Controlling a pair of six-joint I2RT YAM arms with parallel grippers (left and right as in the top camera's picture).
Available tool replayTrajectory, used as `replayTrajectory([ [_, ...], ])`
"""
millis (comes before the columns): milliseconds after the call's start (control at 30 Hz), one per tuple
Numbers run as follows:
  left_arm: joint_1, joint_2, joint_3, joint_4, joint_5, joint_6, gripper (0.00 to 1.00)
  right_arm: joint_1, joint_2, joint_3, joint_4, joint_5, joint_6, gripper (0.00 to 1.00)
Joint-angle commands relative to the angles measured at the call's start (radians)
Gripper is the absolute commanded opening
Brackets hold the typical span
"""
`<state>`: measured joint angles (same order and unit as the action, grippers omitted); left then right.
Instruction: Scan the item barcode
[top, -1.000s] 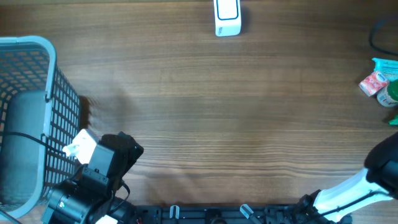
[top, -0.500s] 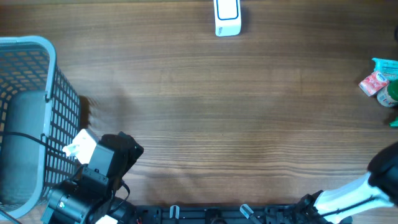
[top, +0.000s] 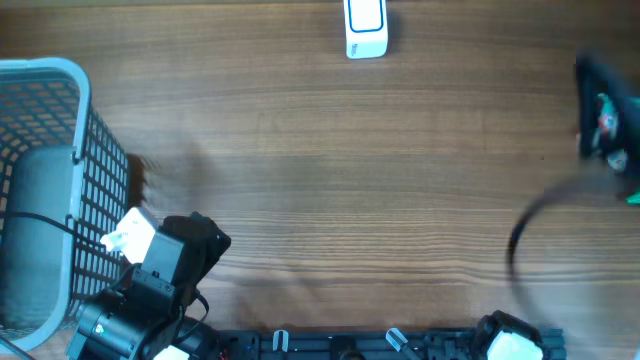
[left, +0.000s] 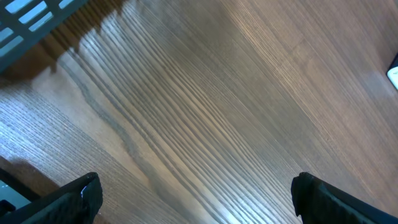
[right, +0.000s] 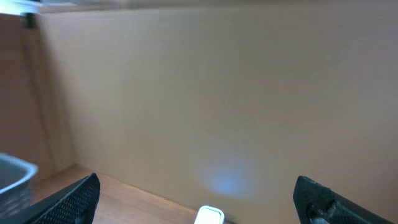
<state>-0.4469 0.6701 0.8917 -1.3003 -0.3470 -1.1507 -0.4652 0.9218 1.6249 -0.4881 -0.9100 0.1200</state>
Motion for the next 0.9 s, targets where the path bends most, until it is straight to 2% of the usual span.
replayTrajectory([
  [0, -0.006, -0.003, 0.004, 0.001, -0.021, -0.013, 1.0, 0.003, -0.12, 0.0, -0.05, -0.018, 0.011, 1.0],
  [133, -0.006, -0.003, 0.004, 0.001, -0.021, -0.013, 1.0, 0.003, -0.238, 0.0, -0.056, -0.019, 0.011, 1.0],
  [233, -0.006, -0.003, 0.004, 0.001, -0.021, -0.013, 1.0, 0.003, -0.248, 0.0, -0.073, -0.019, 0.011, 1.0],
  [333, -0.006, -0.003, 0.004, 0.001, -0.021, -0.013, 1.0, 0.003, -0.248, 0.0, -0.238, -0.018, 0.011, 1.0],
  [467, -0.006, -0.003, 0.004, 0.001, -0.021, -0.013, 1.0, 0.003, -0.247, -0.012, -0.452, 0.069, -0.106, 1.0],
  [567, -0.006, -0.003, 0.004, 0.001, -0.021, -0.013, 1.0, 0.014, -0.252, -0.103, -0.497, 0.148, -0.126, 1.0],
  [633, -0.006, -0.003, 0.004, 0.001, -0.021, -0.013, 1.0, 0.066, -0.278, -0.202, -0.45, 0.196, -0.119, 1.0],
  [767, -0.006, -0.003, 0.004, 0.001, -0.021, -0.013, 1.0, 0.234, -0.46, -0.566, -0.136, 0.266, -0.119, 1.0],
  [867, -0.006, -0.003, 0.004, 0.001, -0.021, -0.013, 1.0, 0.264, -0.643, -0.851, 0.106, 0.268, -0.116, 1.0],
])
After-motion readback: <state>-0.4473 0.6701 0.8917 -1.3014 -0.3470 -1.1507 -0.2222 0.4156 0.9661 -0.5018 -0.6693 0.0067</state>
